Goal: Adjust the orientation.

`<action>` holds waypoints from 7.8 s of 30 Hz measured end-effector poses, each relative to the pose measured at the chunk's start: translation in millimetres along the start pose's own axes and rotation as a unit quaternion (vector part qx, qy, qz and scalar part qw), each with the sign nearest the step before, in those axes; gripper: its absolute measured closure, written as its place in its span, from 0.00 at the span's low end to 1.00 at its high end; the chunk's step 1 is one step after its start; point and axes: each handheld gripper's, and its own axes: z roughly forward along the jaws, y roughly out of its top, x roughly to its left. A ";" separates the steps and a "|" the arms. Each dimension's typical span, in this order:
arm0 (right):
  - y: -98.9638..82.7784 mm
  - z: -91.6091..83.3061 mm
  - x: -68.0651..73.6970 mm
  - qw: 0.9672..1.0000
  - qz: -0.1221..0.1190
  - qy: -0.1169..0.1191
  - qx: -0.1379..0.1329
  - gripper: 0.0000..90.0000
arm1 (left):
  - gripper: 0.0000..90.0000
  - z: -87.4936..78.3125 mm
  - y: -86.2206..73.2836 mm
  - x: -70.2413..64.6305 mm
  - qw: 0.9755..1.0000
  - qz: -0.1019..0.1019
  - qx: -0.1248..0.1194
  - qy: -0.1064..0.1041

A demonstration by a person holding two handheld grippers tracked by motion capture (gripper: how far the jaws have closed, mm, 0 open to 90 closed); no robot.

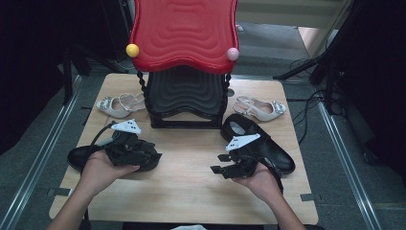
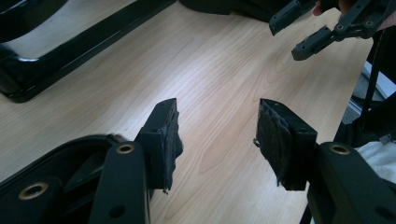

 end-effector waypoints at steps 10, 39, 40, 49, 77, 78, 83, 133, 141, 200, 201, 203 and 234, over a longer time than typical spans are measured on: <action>6.0 11.5 -0.3 1.000 -0.010 0.010 0.013 0.50 | 0.58 -23.0 -15.0 9.7 1.000 -0.018 0.004 0.025; 11.6 22.2 -0.7 0.999 -0.020 0.020 0.029 0.50 | 0.64 53.9 -16.6 44.4 0.991 -0.029 0.128 0.039; 11.7 22.3 -0.5 0.999 -0.019 0.020 0.029 0.50 | 0.65 57.1 -16.4 45.6 0.990 -0.027 0.133 0.039; 11.6 25.2 0.3 0.999 -0.018 0.020 0.035 0.50 | 0.76 60.1 -16.9 47.5 0.989 -0.026 0.133 0.052; 12.3 24.1 -2.5 0.999 -0.010 0.025 0.028 0.50 | 0.90 -9.1 1.0 34.6 0.996 -0.043 0.058 0.046; 12.3 23.8 -2.8 0.999 -0.010 0.026 0.028 0.50 | 0.90 -11.4 3.3 33.4 0.997 -0.043 0.047 0.042; 13.0 18.3 -6.5 0.999 -0.002 0.027 0.018 0.50 | 0.91 -10.9 18.0 22.1 0.998 -0.037 0.045 0.039; -16.0 -13.7 -24.5 0.999 0.047 -0.020 0.003 0.51 | 0.85 170.8 77.4 -69.4 0.987 0.022 0.155 -0.030; -17.6 -15.9 -24.3 0.998 0.051 -0.020 0.001 0.51 | 0.67 150.8 82.8 -72.2 0.992 0.037 0.117 -0.038; 17.8 -11.2 -28.5 1.000 0.017 -0.004 -0.025 0.76 | 1.00 18.4 -23.1 6.0 0.997 -0.039 -0.059 0.028; 17.8 -11.2 -28.5 1.000 0.017 -0.004 -0.025 0.76 | 1.00 18.9 -26.1 8.6 0.997 -0.042 -0.057 0.035; 20.6 -6.5 -31.2 1.000 0.023 0.005 -0.019 0.85 | 1.00 20.5 -31.5 14.0 0.996 -0.055 -0.061 0.034; 30.0 27.8 -38.6 1.000 0.030 0.000 -0.007 1.00 | 1.00 72.4 -58.2 31.3 0.997 -0.075 -0.001 0.009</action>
